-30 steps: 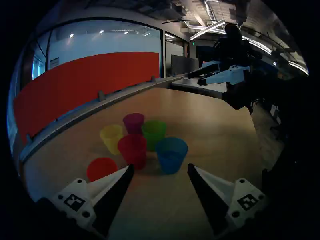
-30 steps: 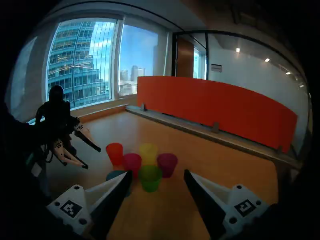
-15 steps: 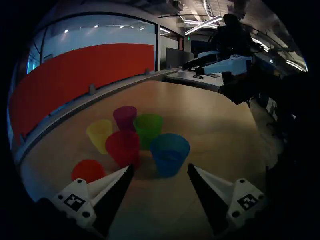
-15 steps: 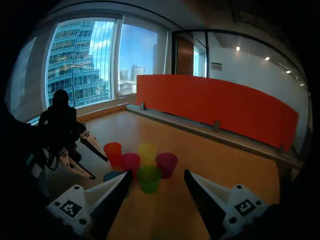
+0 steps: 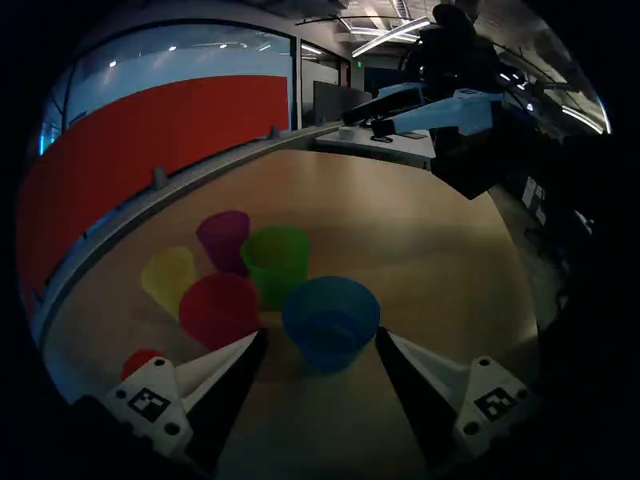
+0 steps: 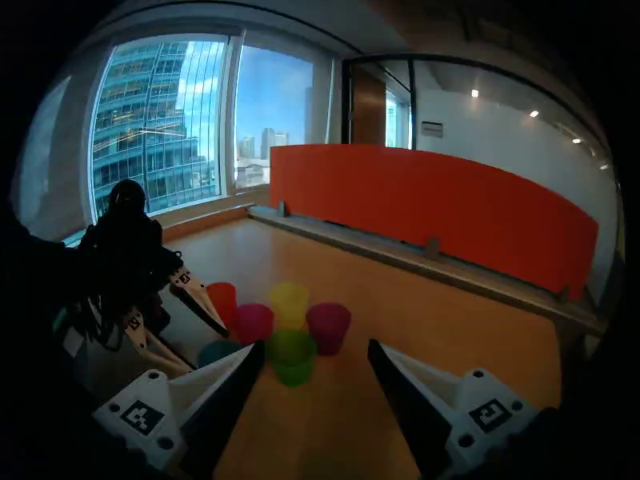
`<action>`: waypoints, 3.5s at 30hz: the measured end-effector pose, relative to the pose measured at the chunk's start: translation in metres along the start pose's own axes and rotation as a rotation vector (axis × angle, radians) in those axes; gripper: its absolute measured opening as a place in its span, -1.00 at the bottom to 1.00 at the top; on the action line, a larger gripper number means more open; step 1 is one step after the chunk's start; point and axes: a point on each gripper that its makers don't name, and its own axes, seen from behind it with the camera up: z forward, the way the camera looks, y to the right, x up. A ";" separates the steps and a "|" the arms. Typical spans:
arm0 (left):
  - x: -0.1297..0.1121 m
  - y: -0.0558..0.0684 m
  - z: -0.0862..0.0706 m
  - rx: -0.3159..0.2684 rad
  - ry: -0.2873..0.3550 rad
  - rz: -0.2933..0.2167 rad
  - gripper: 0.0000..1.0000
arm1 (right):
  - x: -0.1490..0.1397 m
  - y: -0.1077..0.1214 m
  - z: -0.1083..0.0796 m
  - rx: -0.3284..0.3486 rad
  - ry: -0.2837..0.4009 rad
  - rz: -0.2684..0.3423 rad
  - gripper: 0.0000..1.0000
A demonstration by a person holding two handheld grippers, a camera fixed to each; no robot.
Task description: Pour water
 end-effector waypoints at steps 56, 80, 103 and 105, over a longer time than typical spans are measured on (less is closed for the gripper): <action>0.052 -0.004 -0.020 0.058 0.134 -0.024 0.77 | 0.006 0.001 0.000 -0.006 0.019 0.002 0.99; 0.112 -0.048 -0.093 0.235 0.327 -0.003 0.77 | 0.015 -0.013 0.010 0.012 0.031 -0.017 0.99; 0.151 -0.088 -0.154 0.358 0.473 -0.054 0.78 | 0.005 -0.026 0.030 0.040 0.009 -0.043 0.99; 0.152 -0.092 -0.157 0.368 0.481 -0.071 0.77 | 0.004 -0.027 0.033 0.043 0.007 -0.047 0.99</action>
